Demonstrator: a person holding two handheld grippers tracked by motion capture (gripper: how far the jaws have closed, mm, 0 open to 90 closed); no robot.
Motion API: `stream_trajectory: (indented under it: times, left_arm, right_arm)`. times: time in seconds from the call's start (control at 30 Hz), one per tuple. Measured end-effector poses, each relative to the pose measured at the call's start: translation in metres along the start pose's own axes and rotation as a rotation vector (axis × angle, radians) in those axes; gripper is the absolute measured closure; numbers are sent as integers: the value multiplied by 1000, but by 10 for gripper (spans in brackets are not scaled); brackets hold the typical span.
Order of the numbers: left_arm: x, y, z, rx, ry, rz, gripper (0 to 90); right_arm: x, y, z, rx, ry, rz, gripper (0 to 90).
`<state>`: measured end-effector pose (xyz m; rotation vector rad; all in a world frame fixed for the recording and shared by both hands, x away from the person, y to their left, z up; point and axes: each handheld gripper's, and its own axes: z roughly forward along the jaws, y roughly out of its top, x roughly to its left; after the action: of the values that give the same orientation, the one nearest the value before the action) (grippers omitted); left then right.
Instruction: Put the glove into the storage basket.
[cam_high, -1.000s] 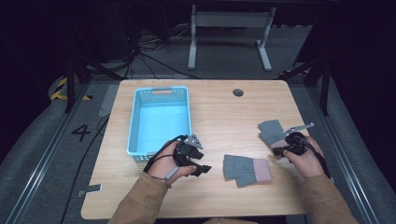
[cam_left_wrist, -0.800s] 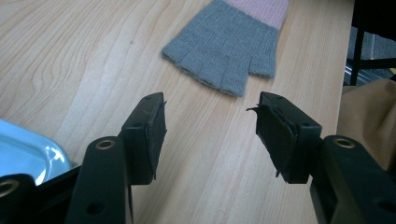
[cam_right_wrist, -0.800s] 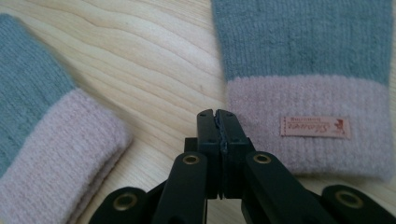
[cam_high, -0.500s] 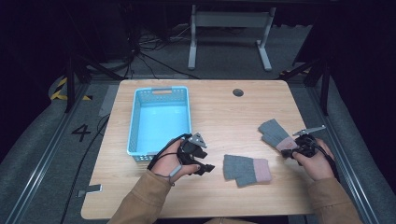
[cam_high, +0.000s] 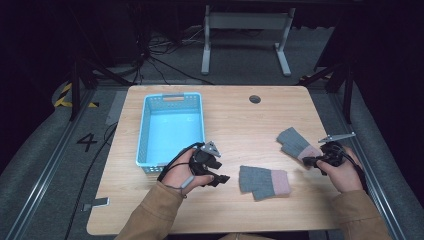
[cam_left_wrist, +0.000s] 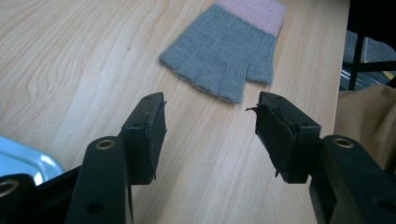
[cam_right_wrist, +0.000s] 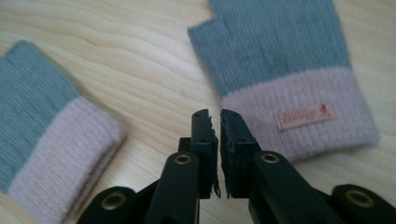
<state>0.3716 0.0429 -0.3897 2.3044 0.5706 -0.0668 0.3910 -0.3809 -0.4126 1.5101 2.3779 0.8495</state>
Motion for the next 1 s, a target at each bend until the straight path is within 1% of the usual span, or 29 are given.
stream_trajectory:
  times: [0.03, 0.1, 0.13, 0.17, 0.23, 0.27, 0.3, 0.4, 0.43, 0.47, 0.57, 0.6, 0.83, 0.9, 0.93, 0.97, 1.0]
  left_arm:
    - [1, 0, -1, 0, 1, 2, 435]
    - [1, -2, -3, -8, 8, -9, 435]
    - [1, -2, -4, -11, 12, -12, 435]
    - [1, -3, -5, -9, 20, -15, 434]
    - [2, -4, -6, -12, 21, -17, 432]
    - [2, -4, -7, -18, 22, -21, 431]
    - [2, -5, -8, -18, 27, -21, 431]
    - [3, -7, -10, -24, 29, -29, 431]
    - [3, -7, -10, -24, 29, -29, 431]
    - [4, -9, -12, -26, 34, -36, 431]
    - [5, -11, -14, -31, 38, -41, 431]
    - [5, -11, -15, -29, 37, -41, 431]
    - [6, -14, -17, -33, 41, -50, 429]
    - [6, -14, -17, -33, 42, -53, 429]
    - [6, -15, -17, -32, 44, -54, 429]
    - [6, -16, -18, -36, 44, -56, 429]
    - [5, -16, -19, -38, 45, -58, 429]
  right_arm:
    - [1, 3, -2, -10, -5, -5, 808]
    - [2, 9, -4, -43, -12, -11, 745]
    - [1, 13, -4, -54, -14, -10, 731]
    - [1, 16, -4, -53, -14, -12, 707]
    - [-2, 24, 0, -57, -30, -25, 630]
    - [-4, 29, 3, -61, -45, -29, 608]
    - [-6, 33, 6, -58, -56, -37, 598]
    - [-9, 44, 15, -49, -82, -64, 533]
    - [-9, 44, 15, -49, -82, -64, 533]
    - [-11, 51, 21, -44, -96, -62, 512]
    - [-15, 59, 29, -36, -115, -70, 477]
    - [-16, 61, 33, -28, -123, -82, 469]
    - [-27, 69, 51, 51, -158, -83, 439]
    - [-28, 70, 54, 70, -168, -89, 437]
    - [-28, 70, 54, 70, -168, -89, 437]
    - [-28, 70, 57, 101, -171, -94, 438]
    - [-28, 69, 58, 103, -173, -89, 438]
